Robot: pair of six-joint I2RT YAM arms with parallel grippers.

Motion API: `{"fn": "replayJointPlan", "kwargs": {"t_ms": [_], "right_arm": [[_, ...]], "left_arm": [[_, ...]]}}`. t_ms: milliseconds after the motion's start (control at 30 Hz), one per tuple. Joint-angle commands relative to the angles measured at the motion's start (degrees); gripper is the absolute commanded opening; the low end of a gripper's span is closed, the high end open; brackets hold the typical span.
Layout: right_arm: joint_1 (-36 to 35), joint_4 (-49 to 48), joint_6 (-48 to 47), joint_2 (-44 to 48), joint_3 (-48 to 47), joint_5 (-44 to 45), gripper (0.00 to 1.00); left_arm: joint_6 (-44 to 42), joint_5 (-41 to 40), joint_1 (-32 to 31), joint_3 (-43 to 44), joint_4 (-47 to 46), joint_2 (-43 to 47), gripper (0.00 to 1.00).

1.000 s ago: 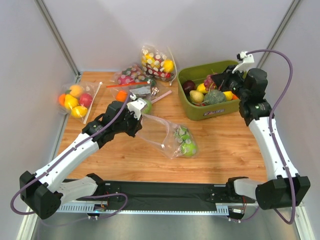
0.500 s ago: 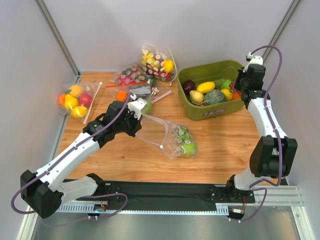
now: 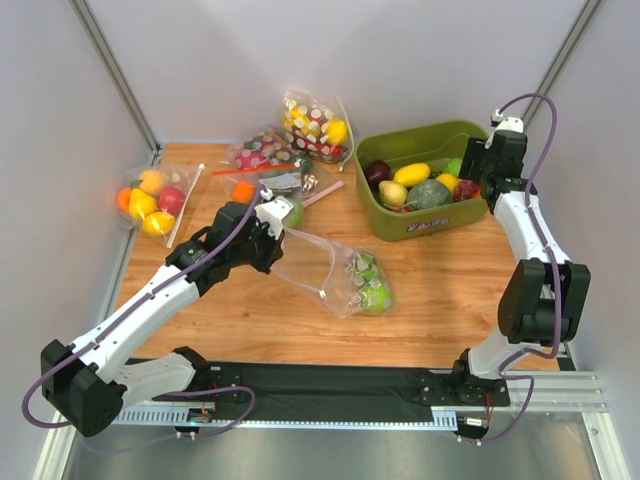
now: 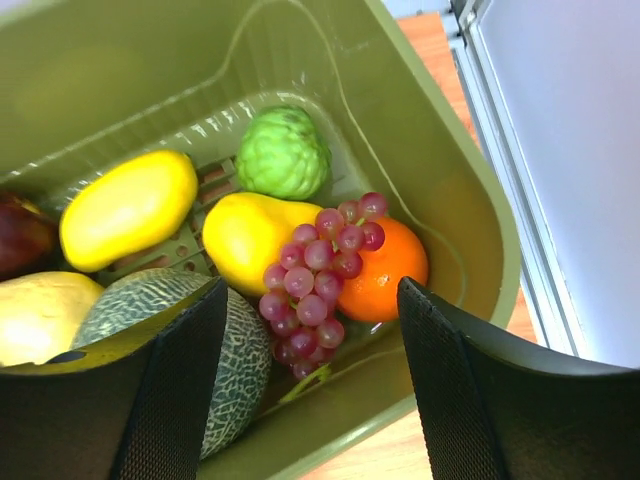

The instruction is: Open the zip-top bag and remove the fake food

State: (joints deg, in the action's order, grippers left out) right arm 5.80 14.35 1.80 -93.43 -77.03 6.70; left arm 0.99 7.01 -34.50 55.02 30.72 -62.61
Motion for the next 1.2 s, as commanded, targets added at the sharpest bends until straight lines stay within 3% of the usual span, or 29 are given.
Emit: {"fn": "replayJointPlan", "kwargs": {"t_ms": [0,200,467,633,733,967,1167], "right_arm": [[-0.4,-0.9,0.9,5.4,-2.6,-1.2,0.7],[-7.7,1.1,2.4,12.8,-2.2,-5.3,0.7],[-28.4,5.7,6.4,15.1,-1.8,-24.3,0.69],[-39.0,3.8,12.7,13.7,-1.5,-38.7,0.68],[-43.9,1.9,15.5,12.3,-0.1,-42.5,0.65],[-51.1,2.7,17.4,7.4,1.6,-44.0,0.63],[-52.0,7.5,17.9,4.4,2.7,-36.0,0.61]], "left_arm": [[-0.9,0.5,-0.1,2.1,-0.3,0.6,0.0],[-0.9,0.6,-0.1,2.1,-0.4,0.9,0.0],[-0.9,0.2,-0.1,1.8,-0.8,2.0,0.0],[-0.9,-0.1,-0.1,1.8,-0.8,2.8,0.0],[-1.0,-0.4,-0.1,1.8,-1.0,3.4,0.0],[-0.9,-0.6,-0.1,1.8,-1.0,4.2,0.0],[-1.0,-0.7,-0.1,1.5,-1.5,6.1,0.0]]}}
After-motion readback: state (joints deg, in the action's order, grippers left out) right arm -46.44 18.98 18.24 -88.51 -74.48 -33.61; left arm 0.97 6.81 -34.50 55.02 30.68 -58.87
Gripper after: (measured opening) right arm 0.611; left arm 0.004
